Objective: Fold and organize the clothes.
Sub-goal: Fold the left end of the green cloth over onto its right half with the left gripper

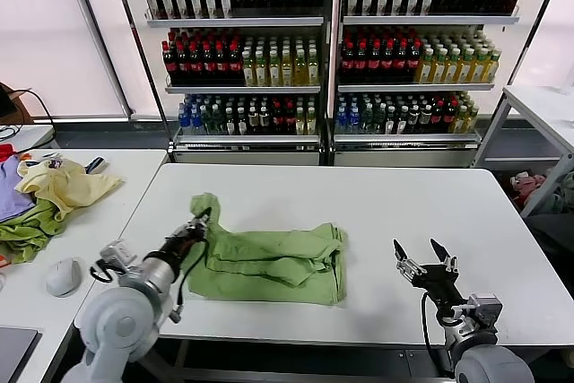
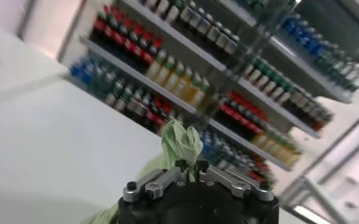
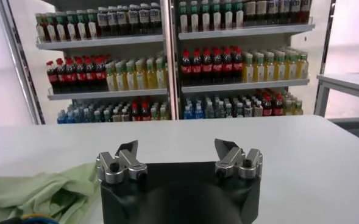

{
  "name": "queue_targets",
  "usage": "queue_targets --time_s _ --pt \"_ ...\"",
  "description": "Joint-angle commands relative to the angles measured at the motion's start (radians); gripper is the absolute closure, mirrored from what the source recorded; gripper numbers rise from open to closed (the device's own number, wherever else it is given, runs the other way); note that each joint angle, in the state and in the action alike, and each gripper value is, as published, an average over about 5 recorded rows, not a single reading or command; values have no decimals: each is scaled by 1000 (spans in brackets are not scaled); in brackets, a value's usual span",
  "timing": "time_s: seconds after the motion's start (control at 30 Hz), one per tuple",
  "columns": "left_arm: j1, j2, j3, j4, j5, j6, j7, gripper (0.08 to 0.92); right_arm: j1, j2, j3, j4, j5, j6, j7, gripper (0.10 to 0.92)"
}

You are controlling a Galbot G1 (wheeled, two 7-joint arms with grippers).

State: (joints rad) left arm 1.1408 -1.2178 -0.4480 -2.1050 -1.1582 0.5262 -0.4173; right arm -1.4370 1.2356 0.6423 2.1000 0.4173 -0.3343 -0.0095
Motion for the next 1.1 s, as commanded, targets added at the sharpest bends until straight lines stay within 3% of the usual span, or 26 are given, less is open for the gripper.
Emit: queue_targets --time_s 0.03,0.3,0.57,0.93,1.1 --pt "-111 -185 300 109 -47 -17 -50 864 13 -3 0 -10 3 4 -3 203" --pt "-176 -242 405 221 18 -28 -71 864 19 2 -16 -20 2 11 -6 203" --pt "-194 -254 433 274 60 -20 -25 856 33 -9 -20 -29 0 13 -12 203" --pt "-140 -244 377 185 -67 -69 24 567 67 -8 -37 -48 -1 16 -16 203" --pt "-80 -186 323 102 92 -89 15 420 71 -5 -42 -57 -6 21 -19 203"
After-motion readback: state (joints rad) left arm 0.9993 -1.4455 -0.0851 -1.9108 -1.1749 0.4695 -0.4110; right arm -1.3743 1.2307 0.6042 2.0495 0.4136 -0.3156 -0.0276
